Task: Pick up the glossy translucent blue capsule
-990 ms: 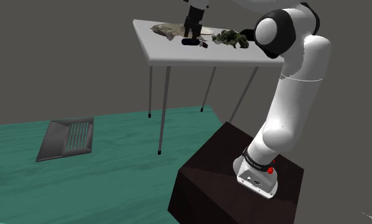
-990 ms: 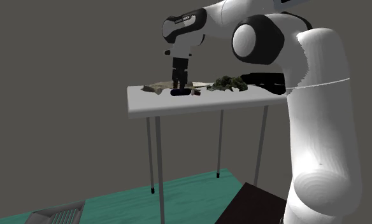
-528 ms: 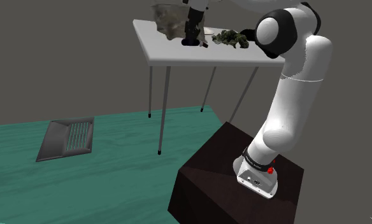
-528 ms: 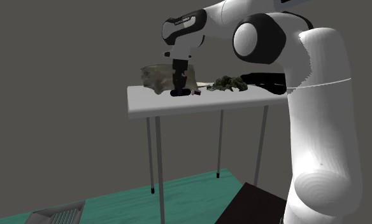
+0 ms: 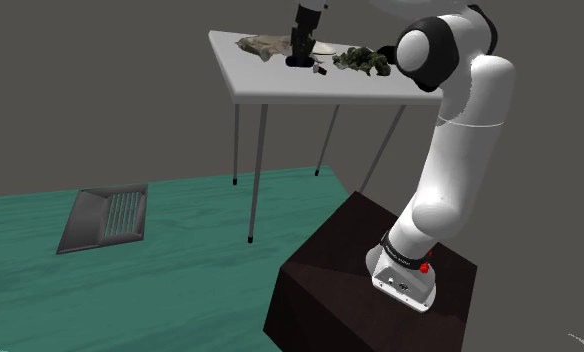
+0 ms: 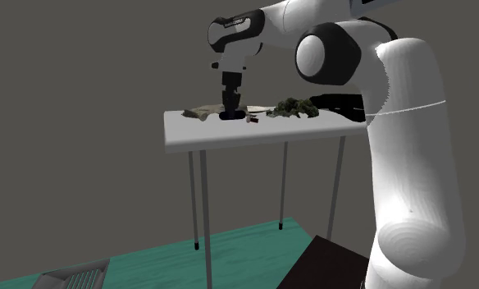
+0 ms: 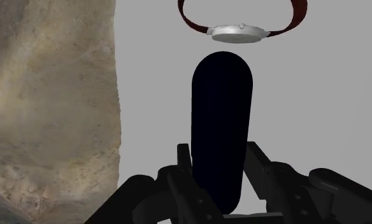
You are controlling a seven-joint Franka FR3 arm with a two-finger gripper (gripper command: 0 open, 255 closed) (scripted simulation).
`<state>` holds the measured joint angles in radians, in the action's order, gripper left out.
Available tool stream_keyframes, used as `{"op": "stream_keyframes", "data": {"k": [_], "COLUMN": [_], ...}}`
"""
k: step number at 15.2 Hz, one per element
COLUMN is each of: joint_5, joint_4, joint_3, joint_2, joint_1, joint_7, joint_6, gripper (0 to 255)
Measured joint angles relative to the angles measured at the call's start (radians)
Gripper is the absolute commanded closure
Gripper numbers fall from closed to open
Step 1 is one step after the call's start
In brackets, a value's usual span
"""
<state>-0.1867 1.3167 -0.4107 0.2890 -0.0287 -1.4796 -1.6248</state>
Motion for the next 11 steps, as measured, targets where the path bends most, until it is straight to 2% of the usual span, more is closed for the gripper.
{"op": "stream_keyframes", "data": {"k": [5, 11], "joint_5": [-0.008, -0.034], "joint_4": [-0.097, -0.263], "joint_3": [-0.002, -0.002], "joint_2": [0.020, 0.079], "joint_1": [0.013, 0.045], "joint_7": [0.003, 0.005], "joint_6": [0.078, 0.188], "gripper": [255, 255]}}
